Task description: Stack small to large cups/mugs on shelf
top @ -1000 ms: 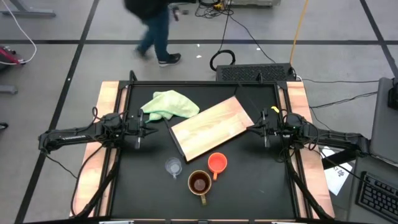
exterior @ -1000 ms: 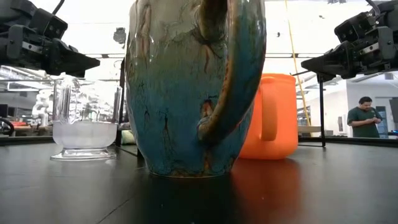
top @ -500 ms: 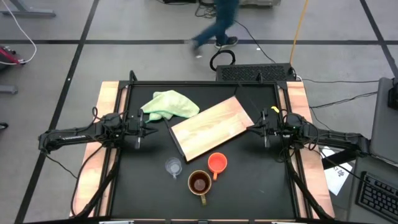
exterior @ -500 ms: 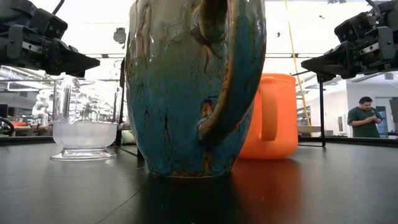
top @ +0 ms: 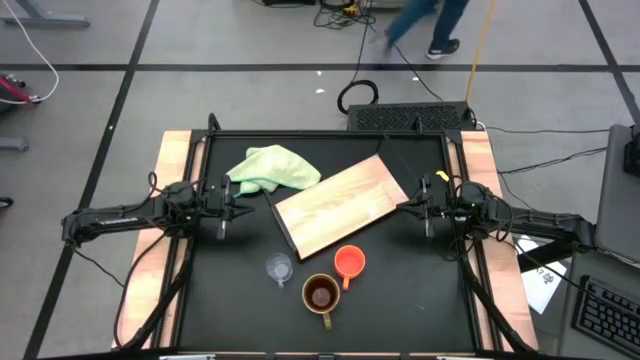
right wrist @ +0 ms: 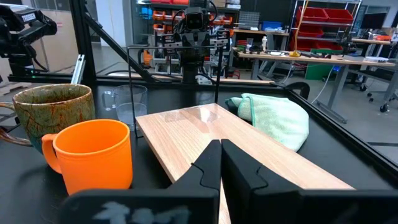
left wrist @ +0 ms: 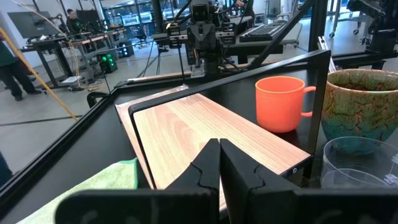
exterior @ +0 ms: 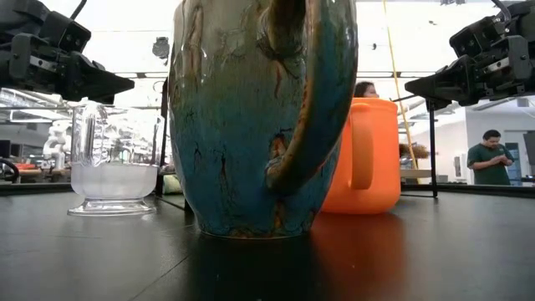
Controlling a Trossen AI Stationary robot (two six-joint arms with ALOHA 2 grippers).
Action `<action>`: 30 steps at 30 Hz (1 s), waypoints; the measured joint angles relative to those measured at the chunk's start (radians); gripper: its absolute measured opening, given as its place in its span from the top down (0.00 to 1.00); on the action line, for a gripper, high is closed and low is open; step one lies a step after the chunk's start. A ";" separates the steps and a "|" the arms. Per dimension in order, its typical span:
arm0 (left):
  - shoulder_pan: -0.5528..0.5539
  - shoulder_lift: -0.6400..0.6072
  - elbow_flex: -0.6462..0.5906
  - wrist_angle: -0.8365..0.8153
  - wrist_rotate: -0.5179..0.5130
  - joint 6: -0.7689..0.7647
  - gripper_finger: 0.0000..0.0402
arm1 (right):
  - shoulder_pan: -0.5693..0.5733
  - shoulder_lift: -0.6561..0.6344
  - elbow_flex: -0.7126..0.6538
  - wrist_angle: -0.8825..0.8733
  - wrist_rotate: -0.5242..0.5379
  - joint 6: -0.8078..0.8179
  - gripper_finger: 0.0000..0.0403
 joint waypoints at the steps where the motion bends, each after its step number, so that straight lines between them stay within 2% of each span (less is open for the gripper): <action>1: 0.000 0.000 0.000 0.000 0.000 0.000 0.97 | 0.000 0.000 0.000 0.000 0.000 0.000 1.00; 11: 0.000 0.000 0.000 0.000 0.000 0.000 0.97 | 0.000 0.000 0.000 0.000 0.000 -0.001 1.00; 18: 0.000 0.000 0.000 0.000 0.000 0.000 0.97 | 0.000 0.000 0.000 0.008 0.000 -0.232 1.00; 26: 0.000 0.000 0.000 0.000 0.000 0.000 0.97 | 0.000 0.000 0.000 0.008 0.000 -0.232 1.00; 30: 0.000 0.000 0.000 0.000 0.000 0.000 0.97 | 0.000 0.000 0.000 0.008 0.000 -0.127 1.00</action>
